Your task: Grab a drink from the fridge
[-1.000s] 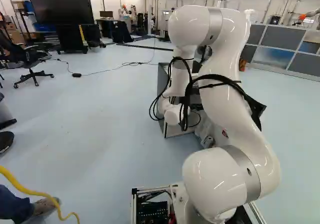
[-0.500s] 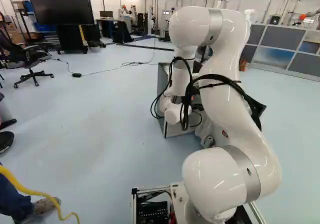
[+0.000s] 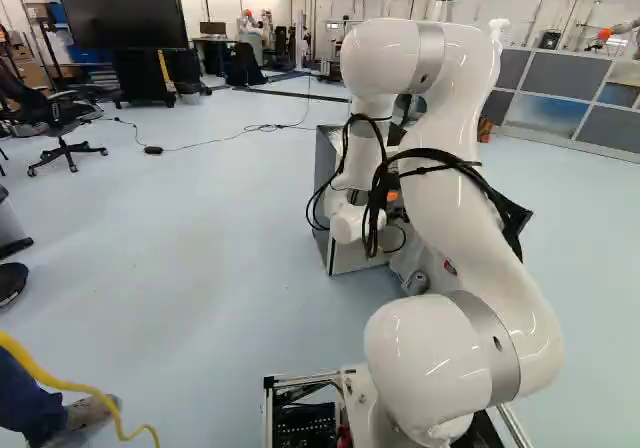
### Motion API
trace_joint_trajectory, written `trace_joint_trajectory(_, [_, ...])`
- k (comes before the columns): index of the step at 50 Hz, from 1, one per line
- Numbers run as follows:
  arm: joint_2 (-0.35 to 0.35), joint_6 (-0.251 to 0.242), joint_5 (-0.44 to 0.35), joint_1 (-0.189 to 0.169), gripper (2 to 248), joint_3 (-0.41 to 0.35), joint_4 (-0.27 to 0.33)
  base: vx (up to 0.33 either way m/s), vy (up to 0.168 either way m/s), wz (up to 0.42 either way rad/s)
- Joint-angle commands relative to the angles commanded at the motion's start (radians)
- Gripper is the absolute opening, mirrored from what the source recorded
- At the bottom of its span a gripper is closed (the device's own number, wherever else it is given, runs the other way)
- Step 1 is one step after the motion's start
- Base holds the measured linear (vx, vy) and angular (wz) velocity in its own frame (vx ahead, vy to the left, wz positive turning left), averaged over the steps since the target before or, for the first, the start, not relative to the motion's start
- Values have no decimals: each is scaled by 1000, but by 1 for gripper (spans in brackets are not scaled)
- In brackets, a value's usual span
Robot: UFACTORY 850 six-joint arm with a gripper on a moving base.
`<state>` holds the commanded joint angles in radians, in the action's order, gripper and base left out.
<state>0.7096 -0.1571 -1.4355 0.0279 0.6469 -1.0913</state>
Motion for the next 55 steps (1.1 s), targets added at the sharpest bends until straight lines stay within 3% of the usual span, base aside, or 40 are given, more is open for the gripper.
trace_joint_trajectory(55, [44,0,0,-53,247,93,-223,0,0,0])
